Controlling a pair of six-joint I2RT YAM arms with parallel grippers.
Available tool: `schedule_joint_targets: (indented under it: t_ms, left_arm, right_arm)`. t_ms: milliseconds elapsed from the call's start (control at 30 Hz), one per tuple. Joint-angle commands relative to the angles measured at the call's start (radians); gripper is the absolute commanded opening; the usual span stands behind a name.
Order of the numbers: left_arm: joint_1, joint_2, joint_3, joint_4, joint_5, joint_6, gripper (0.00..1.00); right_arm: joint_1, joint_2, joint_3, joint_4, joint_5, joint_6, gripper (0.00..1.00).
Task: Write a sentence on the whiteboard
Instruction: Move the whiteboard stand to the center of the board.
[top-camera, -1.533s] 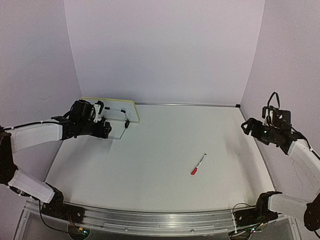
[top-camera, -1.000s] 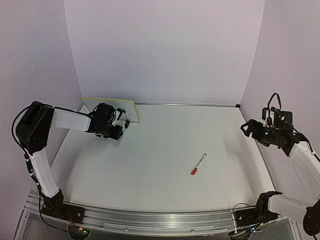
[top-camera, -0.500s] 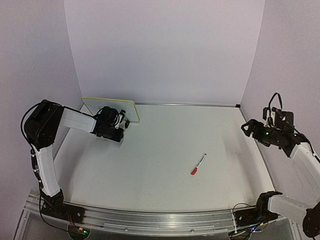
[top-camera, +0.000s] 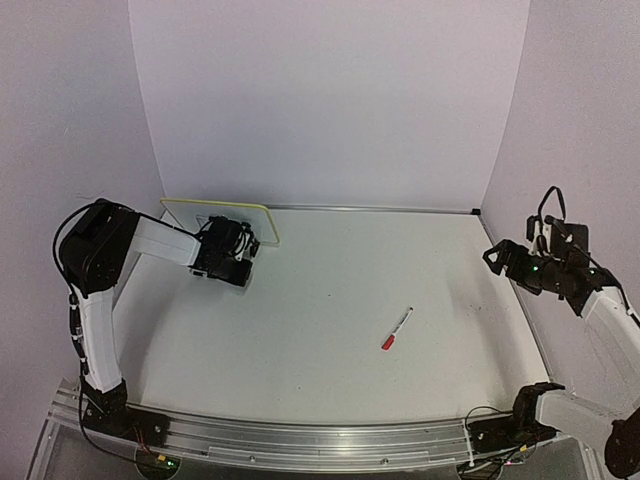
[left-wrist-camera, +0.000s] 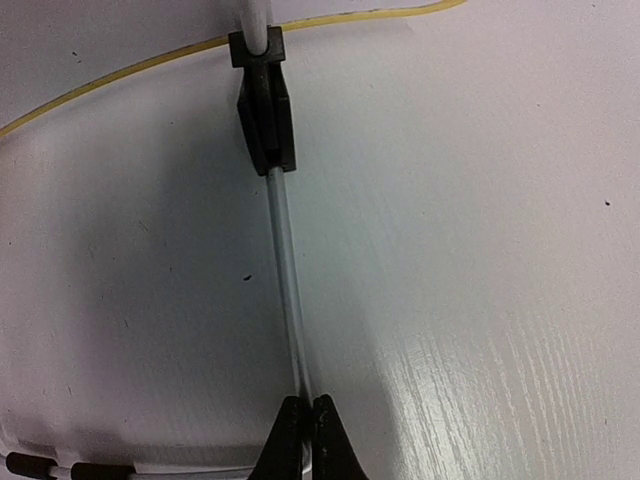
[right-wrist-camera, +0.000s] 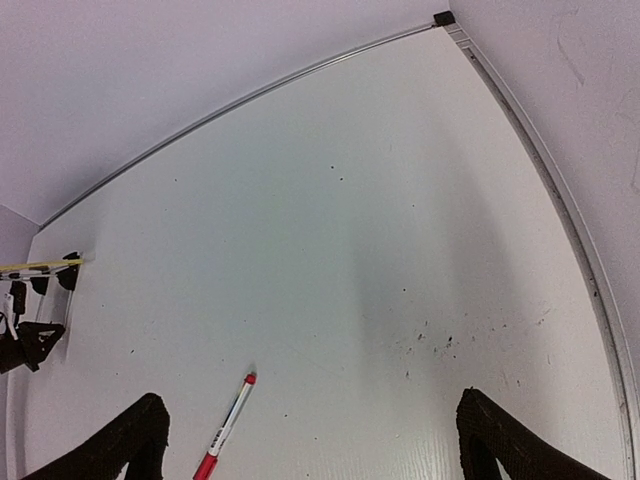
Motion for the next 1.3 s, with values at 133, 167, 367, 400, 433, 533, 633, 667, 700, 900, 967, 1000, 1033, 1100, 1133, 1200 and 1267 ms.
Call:
schedule_joint_targets:
  t_ms: [133,167,367,400,433,533,633,667,700,900,967,1000,1033,1100,1133,1200,1267]
  left_arm:
    - [-0.047,-0.004,-0.02,0.009,0.025,0.034,0.0]
    - [-0.058,-0.014,-0.035,0.016,0.04,0.043,0.0]
    - [-0.139,-0.089,-0.127,0.05,0.158,0.116,0.0]
    - [-0.156,-0.097,-0.14,0.048,0.166,0.128,0.0]
    - [-0.17,-0.103,-0.15,0.044,0.174,0.142,0.0]
    - [-0.214,-0.12,-0.183,0.039,0.199,0.165,0.0]
    - [-0.26,-0.131,-0.214,0.039,0.211,0.181,0.0]
    - [-0.278,-0.135,-0.223,0.037,0.21,0.185,0.0]
    - [-0.292,-0.137,-0.229,0.034,0.204,0.187,0.0]
    - [-0.315,-0.234,-0.293,0.096,0.146,0.013,0.03]
    - [-0.314,-0.287,-0.299,0.092,0.054,-0.102,0.09]
    - [-0.312,-0.312,-0.301,0.085,0.016,-0.165,0.11]
    - [-0.307,-0.334,-0.304,0.079,-0.02,-0.221,0.15]
    - [-0.274,-0.375,-0.317,0.076,-0.046,-0.342,0.2]
    - [-0.254,-0.39,-0.327,0.076,-0.053,-0.408,0.22]
    - [-0.191,-0.418,-0.353,0.08,-0.049,-0.52,0.22]
    - [-0.128,-0.444,-0.389,0.104,-0.04,-0.613,0.22]
  right_arm:
    - [0.006,-0.005,0.035,-0.001,-0.004,-0.005,0.97]
    - [0.005,-0.004,0.036,-0.002,-0.007,-0.006,0.96]
    - [0.006,0.007,0.038,-0.002,-0.031,-0.014,0.97]
    - [0.005,0.008,0.038,-0.002,-0.034,-0.014,0.97]
    - [0.006,0.009,0.039,-0.002,-0.036,-0.013,0.97]
    - [0.007,0.006,0.04,-0.003,-0.038,-0.012,0.96]
    - [0.007,0.006,0.038,-0.003,-0.041,-0.014,0.96]
    - [0.007,0.006,0.038,-0.004,-0.043,-0.015,0.96]
    - [0.008,0.008,0.038,-0.004,-0.044,-0.015,0.96]
    - [0.013,0.01,0.036,-0.005,-0.052,-0.018,0.96]
    - [0.015,0.009,0.034,-0.005,-0.049,-0.019,0.96]
    - [0.015,0.01,0.033,-0.005,-0.048,-0.02,0.96]
    - [0.016,0.012,0.032,-0.005,-0.047,-0.02,0.96]
    - [0.017,0.015,0.029,-0.005,-0.043,-0.022,0.96]
    - [0.018,0.019,0.027,-0.004,-0.042,-0.022,0.96]
    - [0.021,0.024,0.023,0.0,-0.041,-0.024,0.96]
    - [0.024,0.026,0.018,0.003,-0.041,-0.024,0.96]
